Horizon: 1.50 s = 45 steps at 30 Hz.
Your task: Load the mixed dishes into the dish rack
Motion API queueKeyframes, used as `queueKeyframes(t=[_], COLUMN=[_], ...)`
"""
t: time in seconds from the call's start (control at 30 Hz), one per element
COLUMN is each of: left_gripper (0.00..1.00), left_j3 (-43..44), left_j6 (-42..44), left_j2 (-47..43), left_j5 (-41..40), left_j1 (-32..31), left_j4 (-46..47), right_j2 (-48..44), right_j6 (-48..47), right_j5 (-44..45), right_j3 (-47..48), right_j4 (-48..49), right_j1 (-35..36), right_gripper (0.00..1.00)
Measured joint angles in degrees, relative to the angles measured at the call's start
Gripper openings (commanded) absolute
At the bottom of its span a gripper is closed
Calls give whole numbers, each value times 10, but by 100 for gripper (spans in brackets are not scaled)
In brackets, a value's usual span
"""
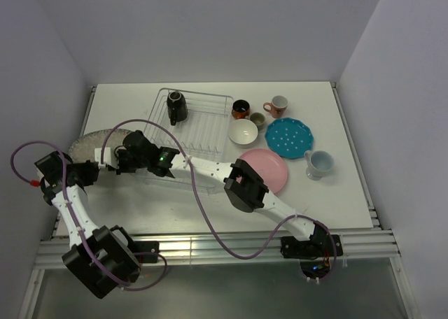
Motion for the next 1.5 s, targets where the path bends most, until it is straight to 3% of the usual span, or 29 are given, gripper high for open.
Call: queueKeyframes(t=[0.1, 0.2, 0.83, 1.03, 1.13, 1.27, 1.37, 1.5], left_gripper=[46, 58, 59, 54, 46, 18, 4, 0], left_j3=[-1, -1, -12, -8, -8, -8, -8, -8], left_j6=[-2, 0, 70, 74, 75, 75, 76, 78], left_j2=[-1, -2, 127, 171, 180, 181, 182, 181], left_j5=[13, 30, 81, 82, 82, 83, 91, 92], left_j1=[0, 0, 0, 0, 0, 0, 1, 0], left_j4=[11, 29, 135, 157, 168, 183, 196, 201], right_j2=[0, 0, 0, 0, 0, 0, 0, 0], right_j6=[-1, -2, -2, -2, -2, -4, -3, -2], right_j5=[3, 5, 4, 3, 2, 1, 3, 5], right_j3=[0, -2, -4, -5, -7, -10, -13, -20], right_j4=[2, 2, 1, 1, 0, 3, 12, 23], right_j1=[0, 0, 0, 0, 0, 0, -1, -1], right_gripper=[16, 16, 16, 16, 16, 18, 22, 28])
